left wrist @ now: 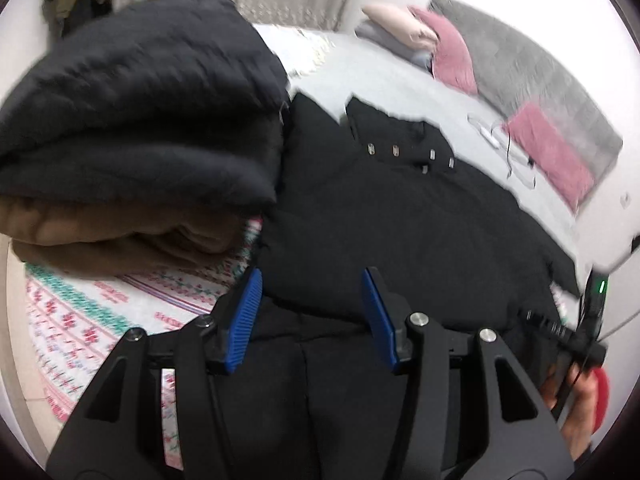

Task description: Fold large clothes

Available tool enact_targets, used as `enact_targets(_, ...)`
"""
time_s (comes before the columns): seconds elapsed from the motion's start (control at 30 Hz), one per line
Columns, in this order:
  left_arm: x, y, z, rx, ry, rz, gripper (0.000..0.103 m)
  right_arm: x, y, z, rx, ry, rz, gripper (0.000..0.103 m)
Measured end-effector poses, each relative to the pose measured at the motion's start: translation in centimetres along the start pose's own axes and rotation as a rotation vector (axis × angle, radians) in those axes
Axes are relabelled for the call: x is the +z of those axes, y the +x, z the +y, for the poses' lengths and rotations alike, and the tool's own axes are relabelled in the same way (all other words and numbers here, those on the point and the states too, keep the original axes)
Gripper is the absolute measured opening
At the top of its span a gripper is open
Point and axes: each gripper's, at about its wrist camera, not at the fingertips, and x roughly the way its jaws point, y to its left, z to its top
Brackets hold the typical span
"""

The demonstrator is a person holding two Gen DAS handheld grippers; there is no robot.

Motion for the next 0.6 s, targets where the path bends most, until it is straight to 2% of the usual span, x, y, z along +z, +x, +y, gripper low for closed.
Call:
enact_targets(0.03,0.0,0.6,-0.4,0.005,0.025,0.008,0.053,0.4,0.8,0.3,0.006,-0.017,0.011,0.036)
enact_targets(0.07,-0.1,1.3,-1.0,0.013,0.063,0.005,0.053,0.7,1.3,0.4,-0.006,-0.023,0.012,0.024)
enact_targets(0.13,-0.1,2.3,-1.9,0.026,0.121,-0.009,0.053,1.5,1.6,0.9,-0.012,-0.041,-0.012,0.009)
enact_targets(0.23,0.0,4.0,-2.4,0.049,0.158,-0.005,0.052,2.6,0.5,1.7,0.008,-0.058,-0.073,0.007)
enact_targets(0.33,0.1,6.5,-2.4,0.115,0.168,0.041,0.049,3.5,-2.3,3.1,0.012,-0.124,-0.166,0.007)
enact_targets(0.4,-0.1,7.3,-2.4,0.131,0.179,0.049,0.049,3.5,-3.1,3.8,0.009,-0.164,-0.188,0.007)
enact_targets(0.47,-0.3,7.2,-2.6,0.152,0.196,0.044,0.049,3.3,-1.9,3.8,-0.035,-0.19,-0.161,0.007)
enact_targets(0.53,-0.5,7.3,-2.9,0.171,0.22,0.042,0.049,2.6,1.9,2.6,-0.099,-0.182,-0.037,0.007)
enact_targets(0.57,-0.7,7.2,-2.9,0.175,0.228,0.042,0.049,2.3,3.3,2.0,-0.093,-0.164,0.009,0.007)
enact_targets(0.6,-0.8,7.2,-2.8,0.176,0.234,0.043,0.049,2.0,3.6,1.3,-0.064,-0.134,0.003,0.007)
